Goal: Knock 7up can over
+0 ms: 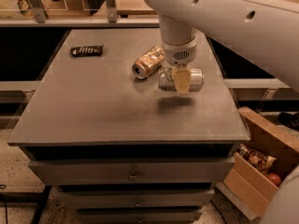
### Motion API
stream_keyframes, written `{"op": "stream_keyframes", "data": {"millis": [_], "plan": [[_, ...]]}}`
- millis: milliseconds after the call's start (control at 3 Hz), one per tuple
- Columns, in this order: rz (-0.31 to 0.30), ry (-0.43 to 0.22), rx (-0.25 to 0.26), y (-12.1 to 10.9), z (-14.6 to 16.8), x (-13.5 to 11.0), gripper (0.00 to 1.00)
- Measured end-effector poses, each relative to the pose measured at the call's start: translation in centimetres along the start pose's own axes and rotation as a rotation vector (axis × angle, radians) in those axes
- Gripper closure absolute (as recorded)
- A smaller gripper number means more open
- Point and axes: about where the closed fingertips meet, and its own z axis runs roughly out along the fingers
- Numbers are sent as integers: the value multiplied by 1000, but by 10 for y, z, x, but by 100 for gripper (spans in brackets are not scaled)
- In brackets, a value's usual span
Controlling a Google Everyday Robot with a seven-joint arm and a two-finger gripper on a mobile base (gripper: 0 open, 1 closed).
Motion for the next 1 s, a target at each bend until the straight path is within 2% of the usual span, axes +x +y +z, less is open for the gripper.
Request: {"op": "stream_keyframes", "data": {"millis": [333,667,1000], "plan": [[1,-24,-22,4,9,-2,13],[-2,-36,-42,9,15,-5,0],[-2,-36,-42,9,15,-5,0]]}}
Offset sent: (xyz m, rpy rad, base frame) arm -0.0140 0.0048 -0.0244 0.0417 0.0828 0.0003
